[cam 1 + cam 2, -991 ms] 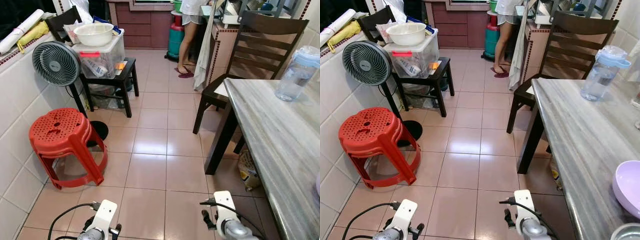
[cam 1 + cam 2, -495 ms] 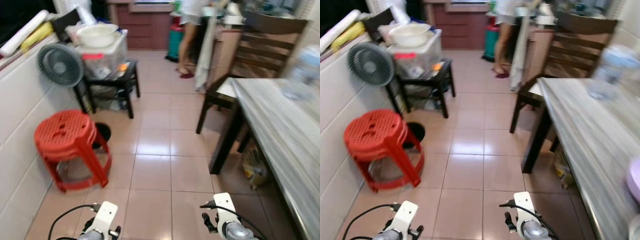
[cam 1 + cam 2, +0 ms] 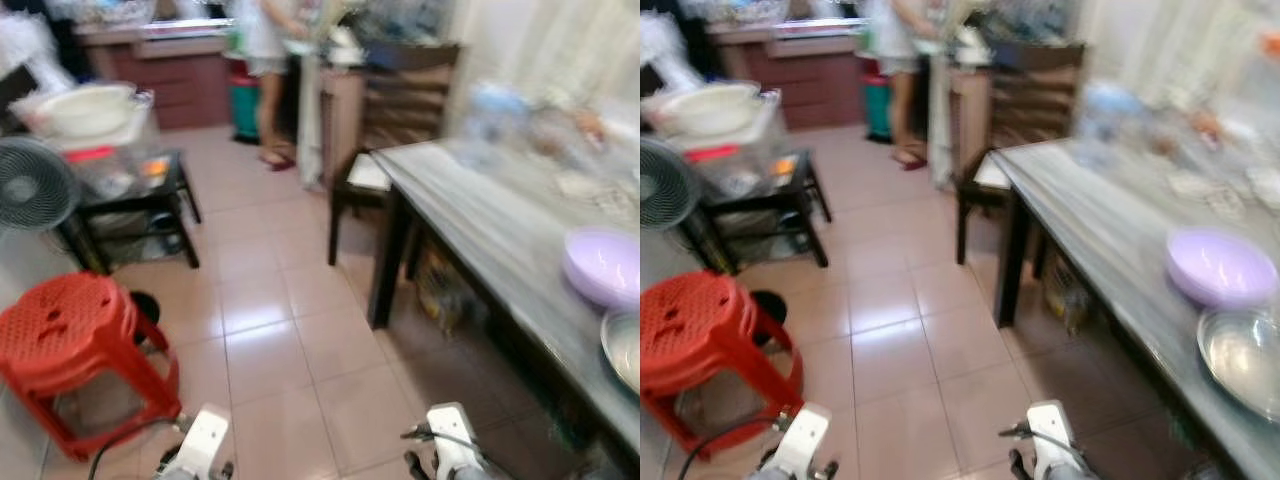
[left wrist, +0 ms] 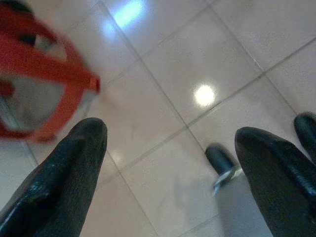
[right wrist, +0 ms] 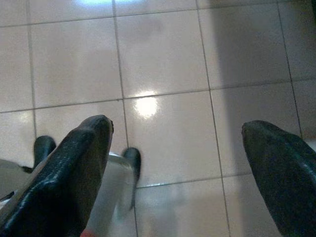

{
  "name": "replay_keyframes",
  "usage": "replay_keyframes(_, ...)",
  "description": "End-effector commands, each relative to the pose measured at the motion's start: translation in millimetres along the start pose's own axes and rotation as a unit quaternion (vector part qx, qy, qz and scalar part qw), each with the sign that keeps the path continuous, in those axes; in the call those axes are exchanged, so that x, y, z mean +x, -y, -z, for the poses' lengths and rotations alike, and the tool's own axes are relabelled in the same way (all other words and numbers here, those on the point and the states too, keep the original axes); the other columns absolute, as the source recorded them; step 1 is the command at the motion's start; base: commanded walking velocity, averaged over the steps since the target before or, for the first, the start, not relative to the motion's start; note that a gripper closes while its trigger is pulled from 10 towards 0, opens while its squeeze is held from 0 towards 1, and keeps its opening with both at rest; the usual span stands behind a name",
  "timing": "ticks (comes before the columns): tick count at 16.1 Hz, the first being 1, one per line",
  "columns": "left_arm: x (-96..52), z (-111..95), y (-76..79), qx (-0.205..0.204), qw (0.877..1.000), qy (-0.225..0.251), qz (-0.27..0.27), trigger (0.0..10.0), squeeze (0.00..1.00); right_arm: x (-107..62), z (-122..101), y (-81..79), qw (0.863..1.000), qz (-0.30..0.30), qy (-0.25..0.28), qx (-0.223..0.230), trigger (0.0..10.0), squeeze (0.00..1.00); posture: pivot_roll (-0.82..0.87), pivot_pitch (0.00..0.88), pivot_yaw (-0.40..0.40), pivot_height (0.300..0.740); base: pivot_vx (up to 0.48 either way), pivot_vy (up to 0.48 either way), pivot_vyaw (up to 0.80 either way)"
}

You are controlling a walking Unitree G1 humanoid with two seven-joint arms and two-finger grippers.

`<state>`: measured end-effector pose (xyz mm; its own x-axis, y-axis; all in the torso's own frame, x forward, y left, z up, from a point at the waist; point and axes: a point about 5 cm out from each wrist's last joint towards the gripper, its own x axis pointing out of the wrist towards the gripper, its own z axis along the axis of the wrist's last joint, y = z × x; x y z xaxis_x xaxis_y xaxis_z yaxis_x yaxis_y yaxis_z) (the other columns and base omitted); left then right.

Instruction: Setting the table

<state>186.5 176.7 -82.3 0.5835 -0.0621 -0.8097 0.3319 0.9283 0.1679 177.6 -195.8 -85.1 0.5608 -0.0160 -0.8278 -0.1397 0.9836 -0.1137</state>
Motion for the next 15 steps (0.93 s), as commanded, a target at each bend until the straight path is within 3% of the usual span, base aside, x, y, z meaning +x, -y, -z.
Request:
replay_keyframes(1,-2.1,8.6,-2.2,0.005,1.000,-0.012,-0.003,10.0,0.00,3.1,-15.3,-8.4,1.000,-0.010,0.020,-0.001,10.0,0.00,-0.17,0.000,0.035,0.740,0.000,0.480,0.00)
replay_keyframes(5,-1.8,6.9,-3.1,0.005,1.000,-0.010,-0.005,10.0,0.00,5.0,-23.7,-18.7,0.999,-0.015,0.028,-0.005,10.0,0.00,-0.18,0.000,0.035,0.740,0.000,0.480,0.00)
replay_keyframes(7,-1.7,6.4,-3.6,0.005,1.000,-0.009,-0.005,10.0,0.00,5.2,-25.1,-20.6,0.999,-0.017,0.030,-0.008,10.0,0.00,-0.17,0.000,0.033,0.740,0.000,0.480,0.75)
replay_keyframes(10,-2.0,6.3,-6.3,-0.007,1.000,-0.007,-0.016,10.0,0.00,5.5,-26.1,-22.6,0.999,-0.020,0.030,-0.011,10.0,0.00,-0.16,0.000,0.024,0.740,0.000,0.000,0.68)
replay_keyframes(15,-5.1,14.8,-20.3,-0.037,0.998,-0.023,-0.046,10.0,0.00,5.1,-25.7,-20.0,0.999,-0.020,0.033,-0.019,10.0,0.00,-0.14,0.000,0.009,0.740,0.000,0.000,0.00)
